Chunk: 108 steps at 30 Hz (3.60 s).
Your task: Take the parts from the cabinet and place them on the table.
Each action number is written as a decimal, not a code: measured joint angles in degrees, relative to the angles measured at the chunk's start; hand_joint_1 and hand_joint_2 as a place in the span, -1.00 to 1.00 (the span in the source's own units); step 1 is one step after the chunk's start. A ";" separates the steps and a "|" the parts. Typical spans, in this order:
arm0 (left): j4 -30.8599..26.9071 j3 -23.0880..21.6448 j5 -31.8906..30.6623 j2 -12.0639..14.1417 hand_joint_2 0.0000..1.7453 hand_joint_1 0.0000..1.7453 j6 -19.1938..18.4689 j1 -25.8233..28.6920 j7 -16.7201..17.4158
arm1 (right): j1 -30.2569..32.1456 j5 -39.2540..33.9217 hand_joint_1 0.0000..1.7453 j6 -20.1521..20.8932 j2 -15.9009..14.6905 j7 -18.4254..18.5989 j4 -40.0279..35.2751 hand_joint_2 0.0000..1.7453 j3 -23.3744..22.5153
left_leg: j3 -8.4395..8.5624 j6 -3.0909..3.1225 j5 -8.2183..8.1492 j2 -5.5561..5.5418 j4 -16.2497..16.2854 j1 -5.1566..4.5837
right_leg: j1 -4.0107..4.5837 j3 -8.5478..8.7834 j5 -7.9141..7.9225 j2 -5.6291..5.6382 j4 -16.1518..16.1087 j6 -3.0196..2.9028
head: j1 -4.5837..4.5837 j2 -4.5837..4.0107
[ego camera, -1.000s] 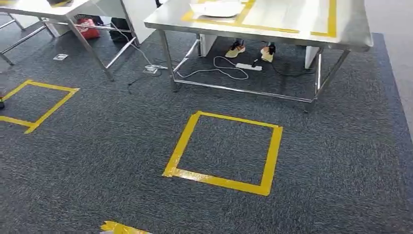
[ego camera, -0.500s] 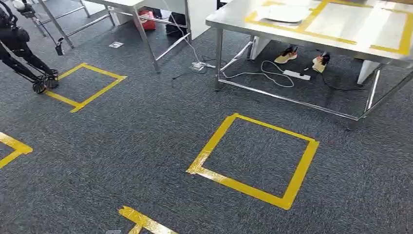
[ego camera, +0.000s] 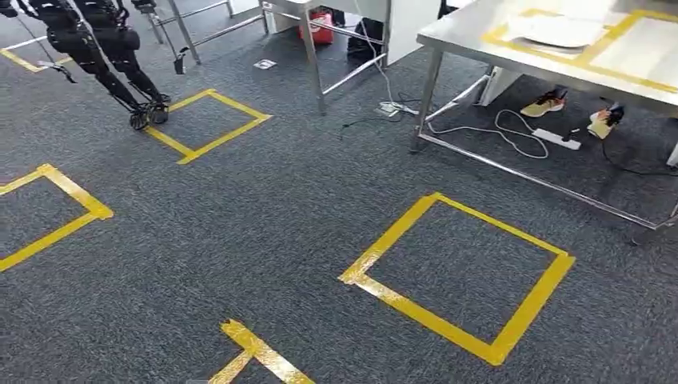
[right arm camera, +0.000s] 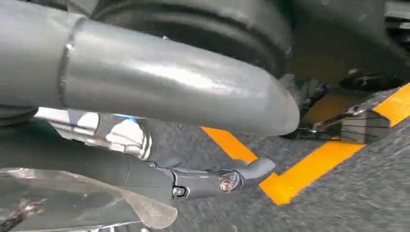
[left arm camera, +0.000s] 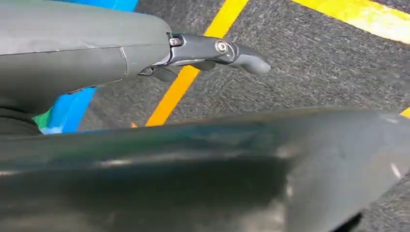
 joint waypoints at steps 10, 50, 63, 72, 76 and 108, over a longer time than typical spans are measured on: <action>0.00 -0.07 0.44 0.46 -1.00 -1.00 0.70 0.24 0.17 | -0.46 1.12 -1.00 -0.11 0.07 0.26 -0.57 -1.00 2.45 | -0.05 1.93 0.44 -6.74 -0.60 0.06 | -0.41 -9.38 -6.49 6.27 18.12 0.92 | 0.61 0.00; 0.04 0.22 1.55 0.04 -1.00 -1.00 2.27 1.61 -3.06 | -0.73 2.93 -1.00 -2.08 1.62 -0.18 -1.33 -1.00 5.27 | -1.79 -0.72 -0.55 -8.97 1.96 0.39 | -1.04 -3.31 1.68 9.24 2.11 -0.49 | 0.31 0.00; 0.04 0.20 0.96 0.02 -1.00 -1.00 1.88 1.58 -3.13 | -0.51 3.04 -1.00 -2.14 1.84 0.00 -1.42 -1.00 5.33 | -0.90 0.75 -0.36 -0.93 1.21 -1.07 | 0.09 -1.50 -0.02 -0.60 1.86 -0.12 | -0.04 0.00; 0.04 0.20 0.96 -0.13 -1.00 -1.00 1.97 1.45 -3.10 | -0.31 3.24 -1.00 -1.97 1.86 0.11 -1.55 -1.00 5.73 | 0.22 1.85 0.48 -7.43 -0.33 -0.08 | -0.38 -9.42 -3.68 6.37 15.52 1.05 | 0.29 0.00; 0.04 0.20 0.99 -0.09 -1.00 -1.00 2.08 1.18 -3.10 | -0.20 3.28 -1.00 -1.86 1.88 0.09 -1.55 -1.00 5.90 | -0.67 0.47 -0.30 -10.65 1.45 0.12 | -1.49 -3.84 0.74 12.82 2.60 1.29 | 0.13 0.00; 0.04 0.20 1.07 0.00 -1.00 -1.00 1.51 1.35 -3.83 | -0.29 3.28 -1.00 -1.68 1.90 -0.35 -1.79 -1.00 6.32 | -0.57 0.29 -0.48 -11.44 1.37 0.33 | -1.14 -4.58 1.21 11.85 3.35 0.63 | 0.22 0.00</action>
